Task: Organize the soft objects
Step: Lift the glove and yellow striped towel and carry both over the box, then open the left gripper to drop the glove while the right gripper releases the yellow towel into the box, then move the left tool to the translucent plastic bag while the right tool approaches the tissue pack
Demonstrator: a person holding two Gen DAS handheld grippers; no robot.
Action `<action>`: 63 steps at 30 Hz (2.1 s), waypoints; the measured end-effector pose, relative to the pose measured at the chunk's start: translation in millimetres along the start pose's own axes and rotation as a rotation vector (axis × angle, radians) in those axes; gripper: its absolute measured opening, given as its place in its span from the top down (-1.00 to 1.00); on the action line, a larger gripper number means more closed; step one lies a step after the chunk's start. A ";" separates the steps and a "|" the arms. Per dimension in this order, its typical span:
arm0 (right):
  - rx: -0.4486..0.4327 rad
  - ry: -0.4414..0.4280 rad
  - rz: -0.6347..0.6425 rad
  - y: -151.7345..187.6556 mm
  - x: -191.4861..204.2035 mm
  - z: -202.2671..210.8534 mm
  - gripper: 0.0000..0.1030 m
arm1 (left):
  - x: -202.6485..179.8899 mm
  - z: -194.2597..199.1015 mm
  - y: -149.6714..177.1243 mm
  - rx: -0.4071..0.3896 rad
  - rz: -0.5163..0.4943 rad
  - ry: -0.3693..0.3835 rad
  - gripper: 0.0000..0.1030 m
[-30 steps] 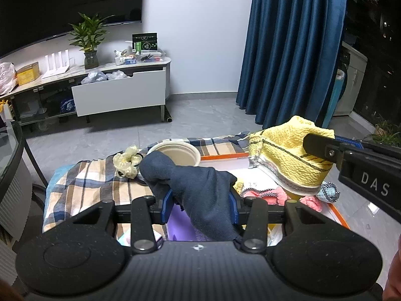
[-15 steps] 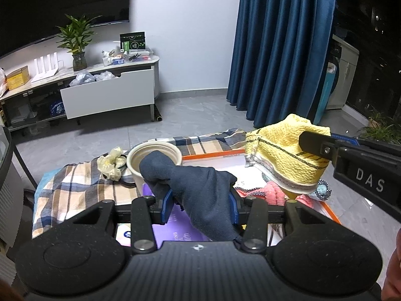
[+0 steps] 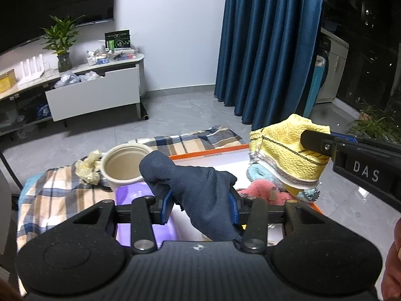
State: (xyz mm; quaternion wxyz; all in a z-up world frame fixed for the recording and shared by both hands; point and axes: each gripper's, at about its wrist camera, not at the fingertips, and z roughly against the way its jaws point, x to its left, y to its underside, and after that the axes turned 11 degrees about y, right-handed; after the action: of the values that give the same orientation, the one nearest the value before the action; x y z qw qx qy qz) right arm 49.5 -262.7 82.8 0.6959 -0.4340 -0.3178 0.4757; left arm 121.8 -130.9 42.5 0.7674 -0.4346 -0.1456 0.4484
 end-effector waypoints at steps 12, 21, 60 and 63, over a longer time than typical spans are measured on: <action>0.032 0.045 -0.019 0.6 -22.3 -23.1 0.81 | -15.0 -30.0 -9.2 0.030 -0.006 0.055 0.15; 0.061 0.042 -0.010 1.8 -24.4 -48.4 0.81 | -16.3 -52.4 -15.0 0.059 0.013 0.060 0.14; -0.024 -0.089 0.020 -11.8 22.5 -12.8 -0.24 | 11.7 4.1 -22.9 -0.021 0.066 -0.071 -0.71; -0.018 -0.126 0.032 -11.3 38.6 -6.4 -0.28 | 23.7 19.4 -16.4 -0.036 0.090 -0.098 -0.72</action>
State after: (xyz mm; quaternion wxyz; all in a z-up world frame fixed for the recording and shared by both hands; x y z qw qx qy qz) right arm 72.6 -230.4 91.5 0.6628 -0.4147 -0.3582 0.5103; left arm 132.3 -104.8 62.9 0.7307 -0.4319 -0.1712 0.5003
